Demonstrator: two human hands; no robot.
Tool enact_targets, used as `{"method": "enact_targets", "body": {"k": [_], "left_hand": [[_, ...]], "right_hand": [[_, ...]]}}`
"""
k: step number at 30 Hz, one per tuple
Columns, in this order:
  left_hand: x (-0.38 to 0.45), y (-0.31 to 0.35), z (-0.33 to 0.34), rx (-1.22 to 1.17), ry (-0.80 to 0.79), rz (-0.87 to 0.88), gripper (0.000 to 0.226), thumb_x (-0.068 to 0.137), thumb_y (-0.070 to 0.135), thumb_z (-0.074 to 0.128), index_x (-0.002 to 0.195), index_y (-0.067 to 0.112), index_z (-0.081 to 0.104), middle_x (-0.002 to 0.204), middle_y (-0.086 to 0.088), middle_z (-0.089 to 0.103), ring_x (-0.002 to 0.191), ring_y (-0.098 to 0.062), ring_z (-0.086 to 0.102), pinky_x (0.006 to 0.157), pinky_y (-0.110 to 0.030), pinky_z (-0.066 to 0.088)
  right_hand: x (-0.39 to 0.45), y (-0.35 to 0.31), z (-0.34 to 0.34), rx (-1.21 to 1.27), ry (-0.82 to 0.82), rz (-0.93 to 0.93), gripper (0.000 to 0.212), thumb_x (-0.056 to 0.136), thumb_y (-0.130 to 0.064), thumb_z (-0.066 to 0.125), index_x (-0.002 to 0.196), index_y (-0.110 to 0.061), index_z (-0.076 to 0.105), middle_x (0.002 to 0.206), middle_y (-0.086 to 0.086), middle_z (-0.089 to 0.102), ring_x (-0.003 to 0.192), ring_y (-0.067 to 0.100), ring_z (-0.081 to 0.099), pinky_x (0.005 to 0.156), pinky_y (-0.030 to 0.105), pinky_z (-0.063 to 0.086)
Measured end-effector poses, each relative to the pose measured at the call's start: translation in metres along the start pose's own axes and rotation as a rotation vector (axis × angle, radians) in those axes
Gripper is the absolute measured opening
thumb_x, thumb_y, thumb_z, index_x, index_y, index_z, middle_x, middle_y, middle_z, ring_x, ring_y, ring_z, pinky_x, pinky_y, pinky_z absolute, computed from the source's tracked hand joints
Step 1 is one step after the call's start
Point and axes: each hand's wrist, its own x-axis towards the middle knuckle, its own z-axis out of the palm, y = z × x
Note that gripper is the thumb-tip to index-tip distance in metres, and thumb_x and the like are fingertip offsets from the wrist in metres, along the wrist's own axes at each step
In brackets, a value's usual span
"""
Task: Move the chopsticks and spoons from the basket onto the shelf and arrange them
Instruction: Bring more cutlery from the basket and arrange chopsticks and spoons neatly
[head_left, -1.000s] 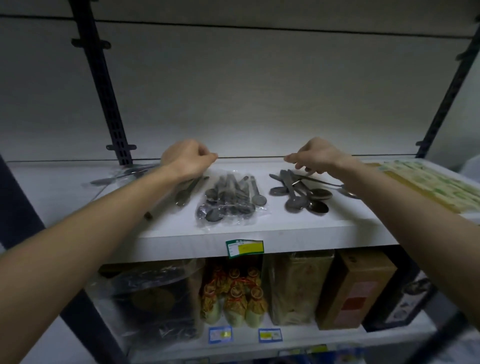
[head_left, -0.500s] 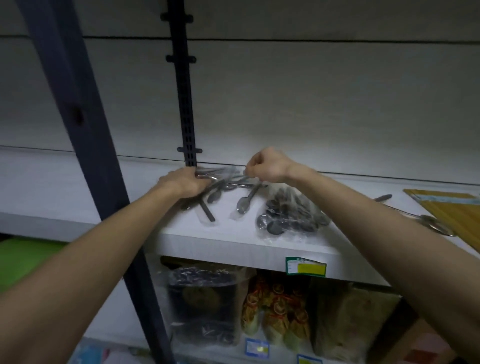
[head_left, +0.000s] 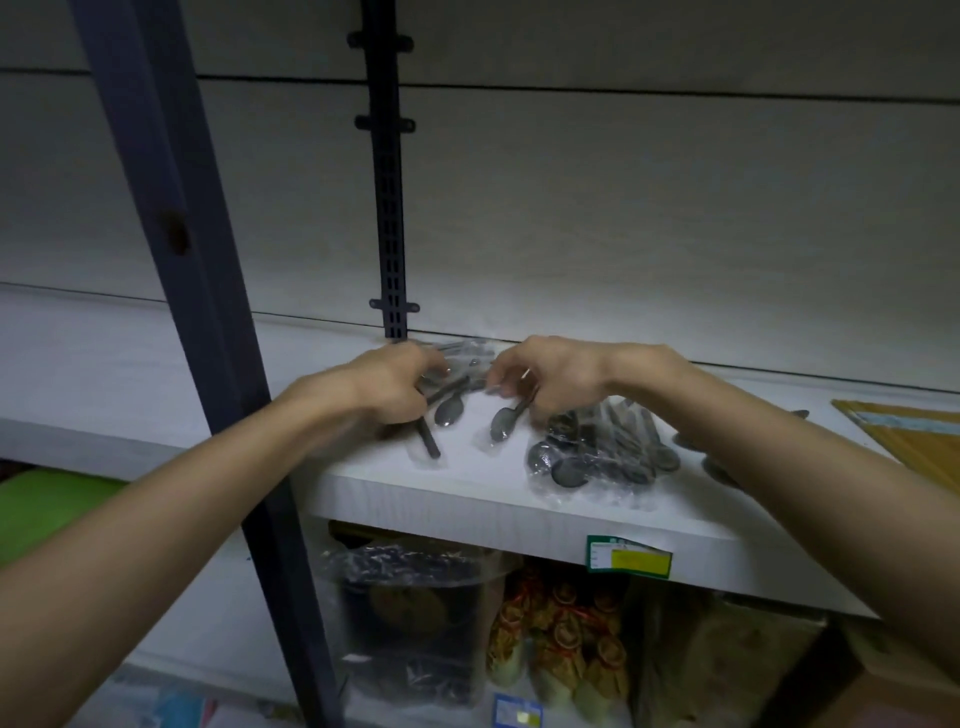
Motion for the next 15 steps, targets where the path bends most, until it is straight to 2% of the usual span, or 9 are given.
{"method": "enact_targets", "body": {"k": [4, 6, 8, 11, 13, 15], "left_hand": [[-0.002, 0.002, -0.004, -0.017, -0.019, -0.027, 0.057, 0.088, -0.004, 0.042, 0.134, 0.022, 0.063, 0.142, -0.006, 0.057, 0.128, -0.027, 0.053, 0.108, -0.035, 0.045], [-0.003, 0.002, -0.005, -0.041, 0.02, -0.041, 0.052, 0.088, -0.001, 0.041, 0.127, 0.019, 0.068, 0.141, -0.007, 0.058, 0.13, -0.028, 0.051, 0.108, -0.031, 0.043], [-0.002, 0.001, -0.005, -0.059, 0.041, -0.035, 0.049, 0.084, -0.003, 0.042, 0.118, 0.015, 0.073, 0.131, -0.011, 0.065, 0.12, -0.028, 0.058, 0.101, -0.032, 0.049], [-0.005, 0.0, -0.004, -0.037, 0.001, -0.015, 0.047, 0.078, -0.008, 0.047, 0.109, 0.013, 0.075, 0.111, -0.011, 0.071, 0.097, -0.024, 0.065, 0.083, -0.035, 0.059], [-0.005, 0.0, -0.004, -0.008, -0.013, -0.013, 0.048, 0.078, -0.006, 0.055, 0.115, 0.018, 0.073, 0.113, -0.008, 0.07, 0.1, -0.024, 0.065, 0.085, -0.037, 0.059], [-0.006, 0.0, -0.004, 0.03, -0.023, -0.007, 0.051, 0.084, 0.001, 0.061, 0.129, 0.024, 0.066, 0.124, -0.003, 0.064, 0.113, -0.024, 0.061, 0.095, -0.034, 0.054]], "right_hand": [[0.004, 0.004, 0.007, -0.065, 0.194, -0.06, 0.043, 0.074, -0.003, 0.071, 0.115, -0.017, 0.072, 0.097, -0.004, 0.076, 0.087, 0.011, 0.069, 0.082, 0.023, 0.055], [0.007, 0.003, 0.008, -0.09, 0.289, -0.112, 0.036, 0.073, -0.005, 0.071, 0.105, -0.02, 0.076, 0.093, -0.008, 0.076, 0.086, 0.008, 0.07, 0.085, 0.026, 0.057], [0.01, -0.001, 0.007, -0.112, 0.327, -0.138, 0.036, 0.071, -0.007, 0.068, 0.102, -0.025, 0.075, 0.094, -0.011, 0.076, 0.088, 0.006, 0.07, 0.086, 0.029, 0.058], [0.013, -0.009, 0.007, -0.207, 0.339, -0.151, 0.04, 0.072, -0.013, 0.065, 0.107, -0.03, 0.069, 0.098, -0.014, 0.072, 0.095, 0.012, 0.067, 0.084, 0.033, 0.056], [0.014, -0.012, 0.007, -0.253, 0.331, -0.151, 0.044, 0.077, -0.013, 0.064, 0.117, -0.031, 0.064, 0.102, -0.015, 0.071, 0.098, 0.014, 0.064, 0.083, 0.032, 0.053], [0.015, -0.012, 0.008, -0.281, 0.331, -0.162, 0.05, 0.08, -0.009, 0.062, 0.126, -0.03, 0.06, 0.105, -0.012, 0.072, 0.1, 0.017, 0.064, 0.079, 0.031, 0.051]]}}
